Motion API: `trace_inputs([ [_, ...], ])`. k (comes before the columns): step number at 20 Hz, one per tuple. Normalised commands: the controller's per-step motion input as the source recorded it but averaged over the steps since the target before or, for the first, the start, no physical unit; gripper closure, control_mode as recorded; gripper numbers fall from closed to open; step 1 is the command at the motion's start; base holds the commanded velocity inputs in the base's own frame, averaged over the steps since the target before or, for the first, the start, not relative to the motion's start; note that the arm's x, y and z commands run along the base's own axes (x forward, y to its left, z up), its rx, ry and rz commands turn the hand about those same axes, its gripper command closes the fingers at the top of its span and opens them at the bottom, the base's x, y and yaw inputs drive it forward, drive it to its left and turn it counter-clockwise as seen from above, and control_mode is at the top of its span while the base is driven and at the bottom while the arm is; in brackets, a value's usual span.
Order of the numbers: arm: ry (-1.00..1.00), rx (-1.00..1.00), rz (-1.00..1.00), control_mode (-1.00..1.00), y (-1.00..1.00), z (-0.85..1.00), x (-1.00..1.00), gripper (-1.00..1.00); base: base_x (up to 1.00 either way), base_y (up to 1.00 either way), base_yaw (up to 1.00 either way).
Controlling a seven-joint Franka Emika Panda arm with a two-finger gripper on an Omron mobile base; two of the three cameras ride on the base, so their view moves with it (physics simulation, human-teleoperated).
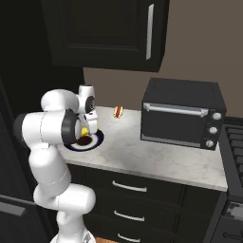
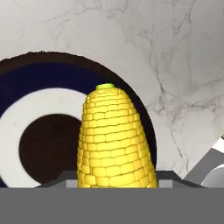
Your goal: Pick the corn from the counter and place it in the microwave. Then turn on the microwave.
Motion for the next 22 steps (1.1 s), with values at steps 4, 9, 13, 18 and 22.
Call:
trace_inputs([
  [4, 0.00, 0.04, 0.00, -1.00, -0.10, 0.27, -0.34, 1.00, 0.00, 0.00, 0.00],
  [9, 0.00, 0.04, 0.00, -1.00, -0.06, 0.26, -0.36, 1.00, 0.00, 0.00, 0.00],
  [13, 0.00, 0.04, 0.00, -1.00, -0.07, 0.25, -0.36, 1.00, 0.00, 0.00, 0.00],
  [18, -0.01, 0.02, 0.02, -1.00, -0.04, 0.27, -0.31, 1.00, 0.00, 0.00, 0.00],
  [22, -0.03, 0.01, 0.05, -1.00, -0.05, 0.28, -0.31, 1.00, 0.00, 0.00, 0.00],
])
